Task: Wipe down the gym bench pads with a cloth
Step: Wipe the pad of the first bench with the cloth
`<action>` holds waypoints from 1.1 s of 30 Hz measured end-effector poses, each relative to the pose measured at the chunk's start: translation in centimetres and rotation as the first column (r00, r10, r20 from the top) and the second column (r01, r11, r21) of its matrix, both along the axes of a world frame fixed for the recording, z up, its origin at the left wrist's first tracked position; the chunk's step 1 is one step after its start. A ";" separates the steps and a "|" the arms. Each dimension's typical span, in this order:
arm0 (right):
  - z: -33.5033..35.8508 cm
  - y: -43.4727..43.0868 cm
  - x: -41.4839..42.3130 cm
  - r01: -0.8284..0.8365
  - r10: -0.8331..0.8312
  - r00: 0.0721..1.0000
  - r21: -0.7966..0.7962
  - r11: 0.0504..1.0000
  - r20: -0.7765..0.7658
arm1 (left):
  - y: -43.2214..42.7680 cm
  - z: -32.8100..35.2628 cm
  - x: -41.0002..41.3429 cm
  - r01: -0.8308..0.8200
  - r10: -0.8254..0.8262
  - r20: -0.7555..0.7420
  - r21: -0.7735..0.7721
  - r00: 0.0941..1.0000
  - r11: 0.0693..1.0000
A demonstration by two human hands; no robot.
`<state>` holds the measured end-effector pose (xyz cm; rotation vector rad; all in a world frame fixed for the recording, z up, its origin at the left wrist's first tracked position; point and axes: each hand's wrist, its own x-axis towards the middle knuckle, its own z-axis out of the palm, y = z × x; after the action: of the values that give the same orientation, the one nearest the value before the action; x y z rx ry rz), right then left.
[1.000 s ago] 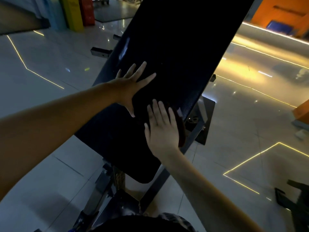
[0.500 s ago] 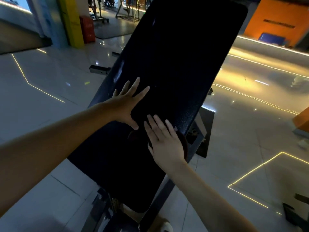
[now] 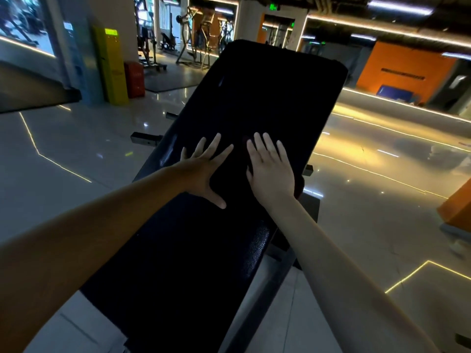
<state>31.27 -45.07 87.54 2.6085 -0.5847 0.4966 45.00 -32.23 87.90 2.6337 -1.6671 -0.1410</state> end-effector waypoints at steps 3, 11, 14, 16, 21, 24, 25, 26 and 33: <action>-1.3 0.9 -0.4 -0.028 0.027 0.999 0.025 0.999 0.033 | -0.3 0.1 0.0 0.002 -0.001 0.004 -0.037 1.000 0.999; -4.5 3.7 -2.3 -0.123 0.117 0.990 0.072 0.990 0.080 | -0.7 -0.4 0.4 0.033 -0.033 0.009 -0.061 0.999 0.998; -3.9 2.1 -2.0 -0.132 0.132 0.991 0.025 0.991 0.009 | -0.7 -0.4 0.6 0.054 -0.052 0.026 -0.063 0.998 0.997; -2.6 0.9 -1.2 -0.100 0.099 0.995 -0.027 0.995 -0.034 | -0.8 -0.3 0.8 0.075 -0.072 0.053 -0.062 0.996 0.995; 0.6 -1.9 0.8 -0.076 0.068 0.995 -0.126 0.989 -0.071 | -2.1 0.8 1.0 0.084 -0.083 0.021 -0.085 0.996 0.993; 2.8 -3.7 1.9 -0.047 0.042 0.998 -0.149 0.988 -0.038 | -3.7 2.3 1.2 0.058 -0.057 0.018 -0.097 0.998 0.994; 3.7 -4.3 2.4 -0.039 0.038 0.999 -0.150 0.988 -0.010 | -4.2 2.9 1.4 0.045 -0.044 0.009 -0.104 0.999 0.994; 4.3 -5.0 2.8 -0.030 0.031 1.000 -0.140 0.990 0.001 | -4.8 3.5 1.5 0.032 -0.032 0.000 -0.119 0.999 0.992; 6.1 -6.9 3.0 -0.251 0.225 0.951 0.105 0.962 0.211 | -7.3 6.8 1.8 0.074 -0.169 -0.124 -0.548 0.978 0.833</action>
<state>34.24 -51.98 93.65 2.7916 -0.3727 0.8274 46.78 -39.53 94.69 2.0390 -1.5345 0.0953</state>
